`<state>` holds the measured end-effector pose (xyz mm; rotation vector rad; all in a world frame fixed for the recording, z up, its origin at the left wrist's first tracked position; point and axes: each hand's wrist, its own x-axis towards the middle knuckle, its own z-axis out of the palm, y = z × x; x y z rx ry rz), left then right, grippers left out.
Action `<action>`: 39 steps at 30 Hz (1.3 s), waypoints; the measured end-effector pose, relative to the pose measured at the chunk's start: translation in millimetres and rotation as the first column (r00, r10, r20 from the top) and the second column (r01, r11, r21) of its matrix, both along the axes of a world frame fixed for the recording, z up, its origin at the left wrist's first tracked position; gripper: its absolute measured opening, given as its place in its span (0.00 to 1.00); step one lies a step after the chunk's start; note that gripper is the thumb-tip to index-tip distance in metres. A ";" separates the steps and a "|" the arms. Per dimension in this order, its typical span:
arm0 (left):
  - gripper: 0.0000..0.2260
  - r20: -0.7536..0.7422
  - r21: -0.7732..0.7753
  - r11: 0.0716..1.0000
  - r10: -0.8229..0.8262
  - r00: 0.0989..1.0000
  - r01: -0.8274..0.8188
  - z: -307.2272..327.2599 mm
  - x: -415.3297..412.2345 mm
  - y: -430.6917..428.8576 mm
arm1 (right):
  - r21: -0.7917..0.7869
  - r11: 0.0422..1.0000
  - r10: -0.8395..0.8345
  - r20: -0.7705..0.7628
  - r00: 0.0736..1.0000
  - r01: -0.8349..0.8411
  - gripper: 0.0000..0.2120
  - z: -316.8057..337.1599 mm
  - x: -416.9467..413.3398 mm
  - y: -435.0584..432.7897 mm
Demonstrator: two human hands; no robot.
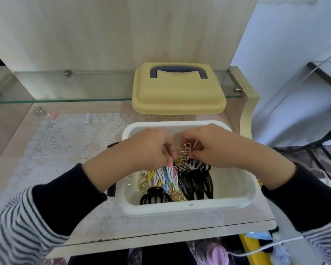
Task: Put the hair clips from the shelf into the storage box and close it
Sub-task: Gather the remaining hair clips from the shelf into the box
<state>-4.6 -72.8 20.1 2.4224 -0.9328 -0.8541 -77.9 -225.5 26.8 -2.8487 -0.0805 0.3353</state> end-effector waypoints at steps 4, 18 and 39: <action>0.09 0.047 0.038 0.999 -0.017 0.999 0.015 -4.7 2.0 -2.0 | -0.126 0.992 0.019 0.091 0.996 -0.008 0.09 -5.3 1.2 -1.7; 0.08 0.490 0.090 0.988 -0.151 0.858 0.122 -2.0 -5.5 9.2 | -0.343 0.939 0.120 0.241 0.963 -0.031 0.11 -22.0 -1.9 -2.0; 0.13 0.737 0.198 0.962 -0.273 0.618 0.189 -24.1 -15.8 22.0 | -0.474 0.880 0.190 0.288 0.939 -0.032 0.19 -25.7 -4.5 1.8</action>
